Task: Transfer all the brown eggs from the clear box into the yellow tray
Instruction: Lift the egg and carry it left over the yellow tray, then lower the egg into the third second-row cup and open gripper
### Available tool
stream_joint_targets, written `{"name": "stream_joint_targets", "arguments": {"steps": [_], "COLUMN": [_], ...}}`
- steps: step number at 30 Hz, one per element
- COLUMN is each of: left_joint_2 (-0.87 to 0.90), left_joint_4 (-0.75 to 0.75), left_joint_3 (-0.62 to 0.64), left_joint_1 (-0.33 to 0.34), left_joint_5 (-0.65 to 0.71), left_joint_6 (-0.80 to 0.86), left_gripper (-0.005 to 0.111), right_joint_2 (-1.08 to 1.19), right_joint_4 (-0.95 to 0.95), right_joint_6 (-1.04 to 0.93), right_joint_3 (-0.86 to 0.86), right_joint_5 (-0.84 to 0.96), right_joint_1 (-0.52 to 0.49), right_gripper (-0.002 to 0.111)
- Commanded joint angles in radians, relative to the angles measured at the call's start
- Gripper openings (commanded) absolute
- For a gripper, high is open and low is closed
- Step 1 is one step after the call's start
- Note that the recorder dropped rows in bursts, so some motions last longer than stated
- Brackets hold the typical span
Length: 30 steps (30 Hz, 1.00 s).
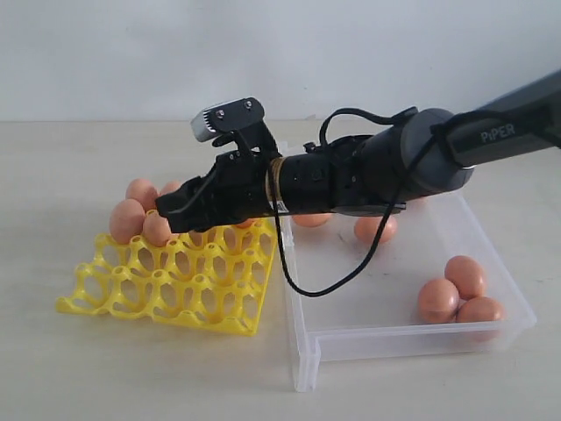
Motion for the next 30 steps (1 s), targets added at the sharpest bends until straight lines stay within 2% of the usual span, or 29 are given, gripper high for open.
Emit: {"name": "stream_joint_targets", "arguments": {"steps": [1, 14, 16, 22, 24, 30], "left_joint_2": [-0.001, -0.001, -0.001, -0.001, -0.001, -0.001], "left_joint_4": [-0.005, -0.005, -0.005, -0.005, -0.005, -0.005], "left_joint_3": [-0.003, -0.003, -0.003, -0.003, -0.003, -0.003], "left_joint_1": [-0.004, -0.004, -0.004, -0.004, -0.004, -0.004], "left_joint_5": [-0.006, -0.006, -0.006, -0.006, -0.006, -0.006], "left_joint_6": [0.003, 0.003, 0.003, 0.003, 0.003, 0.003], "left_gripper": [0.004, 0.004, 0.004, 0.004, 0.004, 0.004], "right_joint_2": [0.023, 0.049, 0.049, 0.049, 0.049, 0.049], "right_joint_4": [-0.08, -0.089, -0.089, -0.091, -0.091, -0.096], "right_joint_6": [0.113, 0.123, 0.123, 0.15, 0.164, 0.186], "right_joint_3": [-0.038, -0.051, -0.055, -0.088, -0.092, -0.097], "right_joint_5": [0.006, 0.017, 0.017, 0.019, 0.019, 0.051], "right_joint_1": [0.002, 0.002, 0.002, 0.002, 0.002, 0.002], "right_gripper": [0.0, 0.0, 0.007, 0.048, 0.052, 0.051]}}
